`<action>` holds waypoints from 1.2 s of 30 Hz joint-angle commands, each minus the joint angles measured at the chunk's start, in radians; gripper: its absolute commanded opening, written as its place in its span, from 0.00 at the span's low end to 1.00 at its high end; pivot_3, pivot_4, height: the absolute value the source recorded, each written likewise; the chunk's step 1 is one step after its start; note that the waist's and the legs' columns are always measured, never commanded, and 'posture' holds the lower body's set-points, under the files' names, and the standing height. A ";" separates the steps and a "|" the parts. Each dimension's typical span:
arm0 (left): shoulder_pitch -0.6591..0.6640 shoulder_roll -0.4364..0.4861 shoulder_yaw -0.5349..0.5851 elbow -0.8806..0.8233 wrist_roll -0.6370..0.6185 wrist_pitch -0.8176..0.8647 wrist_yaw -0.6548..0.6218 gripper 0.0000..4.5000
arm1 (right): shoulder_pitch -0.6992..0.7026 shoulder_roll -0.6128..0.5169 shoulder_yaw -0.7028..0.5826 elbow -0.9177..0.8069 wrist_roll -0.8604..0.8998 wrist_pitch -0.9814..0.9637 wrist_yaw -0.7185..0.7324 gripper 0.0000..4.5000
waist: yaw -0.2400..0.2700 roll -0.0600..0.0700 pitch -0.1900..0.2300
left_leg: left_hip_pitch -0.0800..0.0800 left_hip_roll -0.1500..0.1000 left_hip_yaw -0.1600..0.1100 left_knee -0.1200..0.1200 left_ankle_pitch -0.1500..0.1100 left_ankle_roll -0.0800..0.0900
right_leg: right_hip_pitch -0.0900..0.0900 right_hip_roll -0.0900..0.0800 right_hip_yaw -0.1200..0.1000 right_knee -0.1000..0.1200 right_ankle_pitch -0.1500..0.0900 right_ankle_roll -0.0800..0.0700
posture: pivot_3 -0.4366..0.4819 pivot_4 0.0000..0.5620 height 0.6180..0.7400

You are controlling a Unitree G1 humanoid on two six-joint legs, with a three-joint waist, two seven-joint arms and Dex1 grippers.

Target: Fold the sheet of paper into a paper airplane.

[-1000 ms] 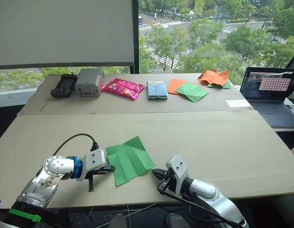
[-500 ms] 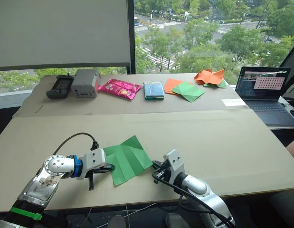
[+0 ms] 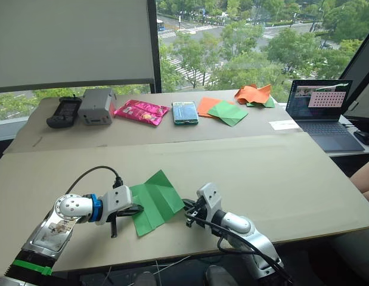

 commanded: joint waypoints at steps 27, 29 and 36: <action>0.164 0.055 0.407 -0.269 -0.372 0.397 0.025 0.00 | -0.263 0.093 0.228 0.363 -0.151 0.046 0.160 0.01 | -0.020 -0.001 0.002 | 0.011 0.000 -0.002 -0.001 -0.007 0.011 | -0.001 0.001 -0.001 0.013 -0.003 -0.005 | 0.48 0.27 0.88; 0.154 0.026 0.401 -0.281 -0.403 0.426 0.044 0.00 | -0.270 0.093 0.225 0.369 -0.151 0.046 0.162 0.01 | -0.020 0.000 0.001 | 0.011 0.000 -0.002 -0.001 -0.008 0.010 | -0.001 0.001 -0.001 0.013 -0.004 -0.006 | 0.48 0.27 0.88; 0.156 -0.064 0.263 -0.167 -0.291 0.353 0.108 0.00 | -0.286 0.090 0.215 0.357 -0.148 0.057 0.165 0.01 | -0.021 0.000 0.001 | 0.012 0.000 -0.003 -0.001 -0.008 0.011 | -0.001 0.003 -0.001 0.014 -0.004 -0.007 | 0.48 0.27 0.88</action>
